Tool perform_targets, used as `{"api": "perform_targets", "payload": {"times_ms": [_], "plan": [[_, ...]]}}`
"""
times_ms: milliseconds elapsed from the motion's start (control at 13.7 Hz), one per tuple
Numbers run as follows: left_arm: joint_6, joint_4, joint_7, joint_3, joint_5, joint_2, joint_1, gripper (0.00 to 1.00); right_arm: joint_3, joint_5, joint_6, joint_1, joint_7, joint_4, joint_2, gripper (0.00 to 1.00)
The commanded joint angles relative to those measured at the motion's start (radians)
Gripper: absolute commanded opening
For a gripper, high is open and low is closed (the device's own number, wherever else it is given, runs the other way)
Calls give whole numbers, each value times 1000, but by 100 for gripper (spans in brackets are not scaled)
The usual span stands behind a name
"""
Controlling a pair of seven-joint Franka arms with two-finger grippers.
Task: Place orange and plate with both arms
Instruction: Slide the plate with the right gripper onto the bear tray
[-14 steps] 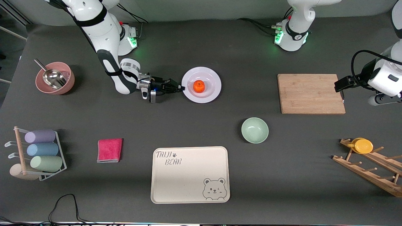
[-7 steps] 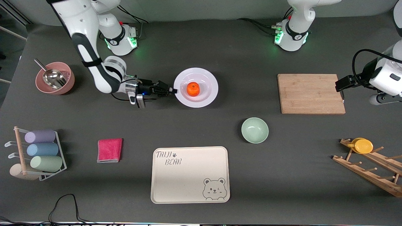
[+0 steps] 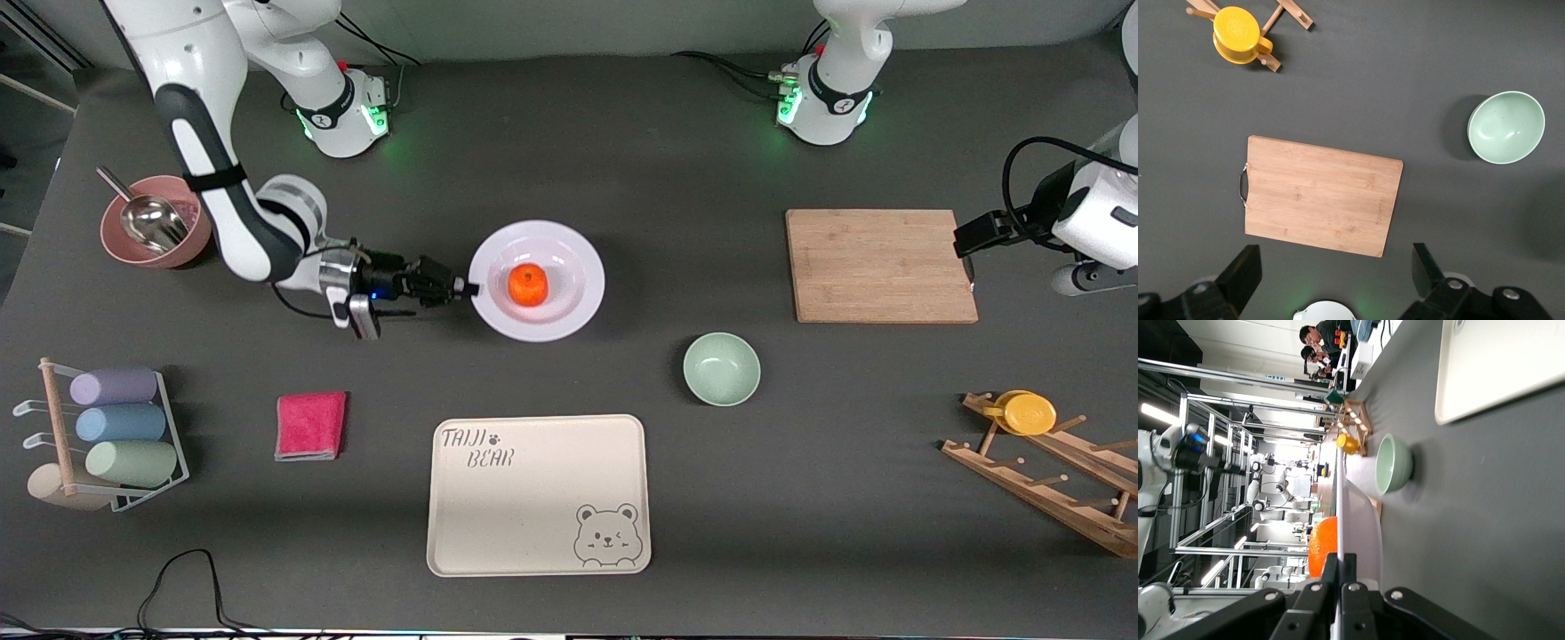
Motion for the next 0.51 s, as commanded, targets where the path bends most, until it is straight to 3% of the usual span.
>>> {"api": "perform_targets", "payload": {"times_ms": [0,438], "plan": [[-28,14,16,-12,9,-8,5,100,-10,-42,-19,-16,104,276,209,0],[-29,11,5,-16,11,-7,-2,100,-61,-43,-18,-11,392,783,490,0]]}}
